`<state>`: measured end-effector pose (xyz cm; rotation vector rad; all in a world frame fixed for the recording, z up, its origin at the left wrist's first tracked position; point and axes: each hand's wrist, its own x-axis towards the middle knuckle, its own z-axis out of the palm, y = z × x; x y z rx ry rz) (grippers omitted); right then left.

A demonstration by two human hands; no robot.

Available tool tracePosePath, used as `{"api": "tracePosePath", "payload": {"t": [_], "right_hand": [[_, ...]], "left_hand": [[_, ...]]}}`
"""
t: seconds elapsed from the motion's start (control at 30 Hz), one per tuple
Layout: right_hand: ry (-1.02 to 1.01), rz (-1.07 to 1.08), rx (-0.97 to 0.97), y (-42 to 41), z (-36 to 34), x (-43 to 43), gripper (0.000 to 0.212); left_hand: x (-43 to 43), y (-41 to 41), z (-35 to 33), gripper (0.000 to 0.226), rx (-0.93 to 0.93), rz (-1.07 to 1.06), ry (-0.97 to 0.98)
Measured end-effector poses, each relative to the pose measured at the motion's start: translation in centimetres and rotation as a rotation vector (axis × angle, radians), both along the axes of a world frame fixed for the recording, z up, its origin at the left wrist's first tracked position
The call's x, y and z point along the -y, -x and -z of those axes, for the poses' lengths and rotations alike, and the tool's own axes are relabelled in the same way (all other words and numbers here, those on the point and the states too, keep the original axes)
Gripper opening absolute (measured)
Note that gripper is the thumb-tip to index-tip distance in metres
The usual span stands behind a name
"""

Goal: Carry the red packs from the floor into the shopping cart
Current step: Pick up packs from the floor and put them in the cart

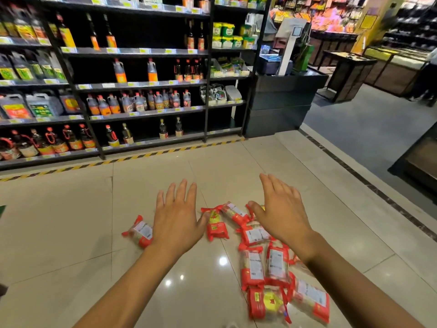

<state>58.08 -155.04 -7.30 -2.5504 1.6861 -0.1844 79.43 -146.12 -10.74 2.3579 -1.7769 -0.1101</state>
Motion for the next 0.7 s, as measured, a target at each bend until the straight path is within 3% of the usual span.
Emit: {"api": "tracePosePath", "payload": {"t": [0.4,0.7], "right_hand": [[-0.063,-0.125,0.012,-8.8,5.1,17.8,0.075],[-0.277,-0.097,0.009,-13.5,13.9,36.1,0.071]], "left_hand": [[14.8,-6.9,2.1,0.081,0.033,-0.069,-0.05],[28.9,-13.5,10.1,0.071,0.127,-0.128,-0.19]]}}
